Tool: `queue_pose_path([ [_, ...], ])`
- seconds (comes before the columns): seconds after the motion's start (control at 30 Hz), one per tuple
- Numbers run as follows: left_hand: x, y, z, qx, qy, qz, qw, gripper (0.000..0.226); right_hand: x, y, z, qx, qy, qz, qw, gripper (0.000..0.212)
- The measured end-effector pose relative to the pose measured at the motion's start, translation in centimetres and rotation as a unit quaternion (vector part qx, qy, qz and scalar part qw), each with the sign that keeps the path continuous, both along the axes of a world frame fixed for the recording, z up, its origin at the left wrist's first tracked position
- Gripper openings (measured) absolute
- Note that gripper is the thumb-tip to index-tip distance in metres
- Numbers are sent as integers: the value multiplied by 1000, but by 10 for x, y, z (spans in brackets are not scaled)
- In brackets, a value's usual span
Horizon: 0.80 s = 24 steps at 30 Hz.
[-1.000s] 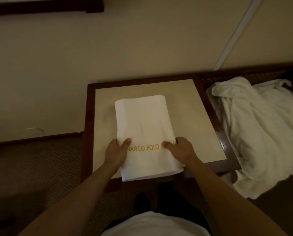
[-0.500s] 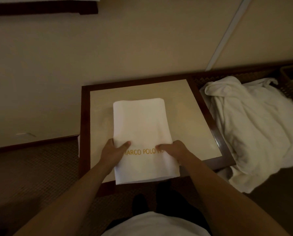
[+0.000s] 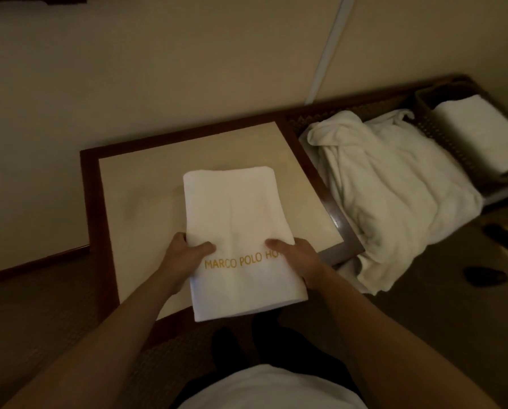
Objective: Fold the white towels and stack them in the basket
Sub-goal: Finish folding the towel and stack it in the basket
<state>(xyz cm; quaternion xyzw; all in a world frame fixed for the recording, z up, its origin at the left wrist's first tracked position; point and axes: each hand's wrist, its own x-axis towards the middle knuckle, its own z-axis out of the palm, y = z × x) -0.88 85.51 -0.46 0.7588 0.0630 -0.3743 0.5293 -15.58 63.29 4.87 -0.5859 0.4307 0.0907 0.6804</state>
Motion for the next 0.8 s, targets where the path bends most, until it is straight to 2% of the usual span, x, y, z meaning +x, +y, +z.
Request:
queue_pose_path([
  [0.1,-15,-36,12,-15,-21,-21,999,67,-28,-18,4,-78,-28,-40,996,33],
  [0.2,-29,-80,18,-31,-45,-70,996,60,-62,-42,17,-119,-49,-91,987,28],
  [0.3,-53,-140,39,-51,-71,-141,986,58,-112,-74,27,-132,-73,-180,972,29],
  [0.47,-84,-208,56,-66,-87,-220,969,57,-163,-110,31,-140,-64,-266,952,41],
  [0.63,-145,-301,69,-86,-101,-297,946,56,-244,-158,42,-132,-75,-345,926,29],
  [0.8,-234,-398,74,-83,-111,-368,920,54,-342,-219,45,-143,-74,-409,898,29],
])
